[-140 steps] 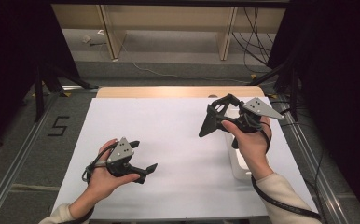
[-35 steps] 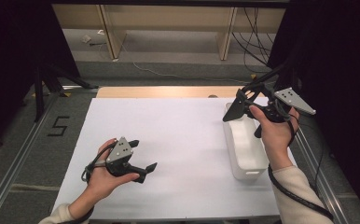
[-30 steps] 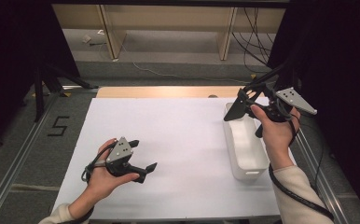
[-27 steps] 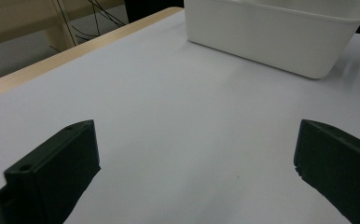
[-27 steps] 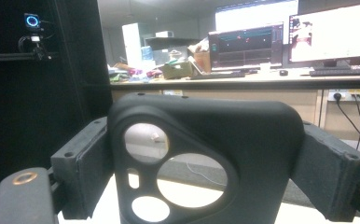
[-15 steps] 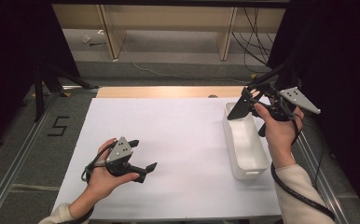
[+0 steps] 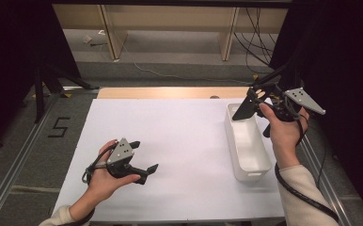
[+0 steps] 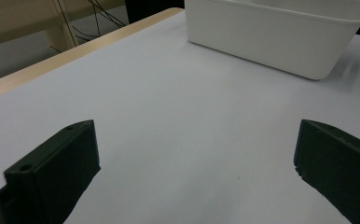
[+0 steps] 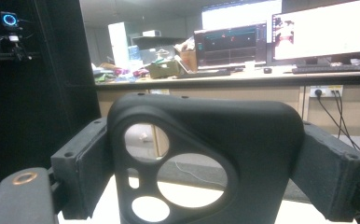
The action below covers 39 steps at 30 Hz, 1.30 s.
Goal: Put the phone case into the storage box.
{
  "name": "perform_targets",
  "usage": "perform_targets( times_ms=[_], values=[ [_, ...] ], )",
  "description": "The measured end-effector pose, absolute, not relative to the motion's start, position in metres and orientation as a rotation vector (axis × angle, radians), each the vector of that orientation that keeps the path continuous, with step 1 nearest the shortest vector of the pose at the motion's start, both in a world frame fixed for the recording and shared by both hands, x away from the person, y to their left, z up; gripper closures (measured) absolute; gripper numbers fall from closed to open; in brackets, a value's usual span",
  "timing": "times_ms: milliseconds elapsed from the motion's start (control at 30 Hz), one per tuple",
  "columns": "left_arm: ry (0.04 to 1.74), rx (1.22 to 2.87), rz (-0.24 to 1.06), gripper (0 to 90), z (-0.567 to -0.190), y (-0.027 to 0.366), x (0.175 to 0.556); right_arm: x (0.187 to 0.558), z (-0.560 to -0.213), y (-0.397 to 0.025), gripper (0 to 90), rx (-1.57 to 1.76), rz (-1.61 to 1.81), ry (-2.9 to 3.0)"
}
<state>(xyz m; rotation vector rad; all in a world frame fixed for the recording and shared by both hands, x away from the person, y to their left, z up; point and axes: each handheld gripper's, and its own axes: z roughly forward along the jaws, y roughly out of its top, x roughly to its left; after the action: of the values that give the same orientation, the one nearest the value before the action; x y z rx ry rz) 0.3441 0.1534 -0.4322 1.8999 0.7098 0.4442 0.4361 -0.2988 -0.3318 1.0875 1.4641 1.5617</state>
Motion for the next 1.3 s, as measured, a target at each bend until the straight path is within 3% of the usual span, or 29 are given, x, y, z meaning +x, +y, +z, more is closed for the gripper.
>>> perform_targets(
  times_ms=[1300],
  values=[
    [0.708,1.899,0.445,0.0,-0.432,0.154,0.345,0.448,-0.335,-0.304,15.2,1.104,1.517,1.459]
  ],
)
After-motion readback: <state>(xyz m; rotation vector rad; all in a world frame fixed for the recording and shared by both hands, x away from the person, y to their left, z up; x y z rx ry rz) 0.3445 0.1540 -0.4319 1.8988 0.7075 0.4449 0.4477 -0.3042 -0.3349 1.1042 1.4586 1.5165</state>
